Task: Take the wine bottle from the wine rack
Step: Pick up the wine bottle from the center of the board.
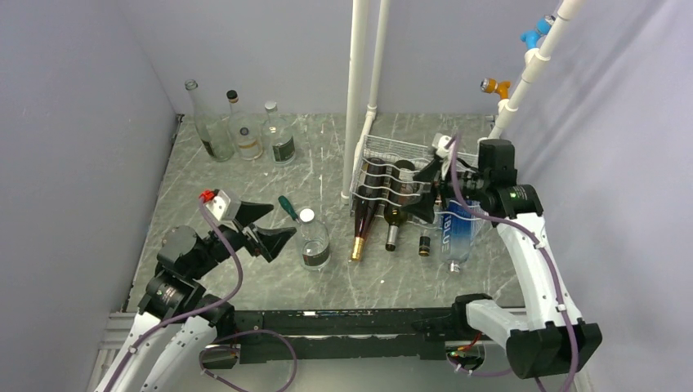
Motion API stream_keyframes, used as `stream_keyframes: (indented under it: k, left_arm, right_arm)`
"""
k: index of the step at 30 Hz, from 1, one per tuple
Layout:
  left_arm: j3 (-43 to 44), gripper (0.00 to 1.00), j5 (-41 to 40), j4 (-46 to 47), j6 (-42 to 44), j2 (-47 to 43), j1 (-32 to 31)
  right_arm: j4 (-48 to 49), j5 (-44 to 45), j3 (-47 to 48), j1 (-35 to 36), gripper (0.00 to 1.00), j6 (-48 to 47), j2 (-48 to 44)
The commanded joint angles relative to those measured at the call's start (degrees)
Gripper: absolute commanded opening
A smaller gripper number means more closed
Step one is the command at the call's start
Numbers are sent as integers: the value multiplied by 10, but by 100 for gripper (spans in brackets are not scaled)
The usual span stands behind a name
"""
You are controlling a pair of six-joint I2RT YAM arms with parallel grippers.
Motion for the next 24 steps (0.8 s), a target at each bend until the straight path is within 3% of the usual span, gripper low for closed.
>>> stream_keyframes:
  k: [1,5,13,24]
  left_arm:
    - [-28,98,81,107,50,3,-1]
    - [-51,98,95,152,81,13,-3]
    - [-114,100,85,247,133,37,-28]
    - [-200,100,58,436,118,96,-55]
  right_arm:
    - [167,-175,-72,-78,100,141,-29]
    - [261,-225,-145,-113,100,209,-43]
    - [261,-222,-198,-115,100,178,-54]
    - [249,-229,-194,-115,100,168,-57]
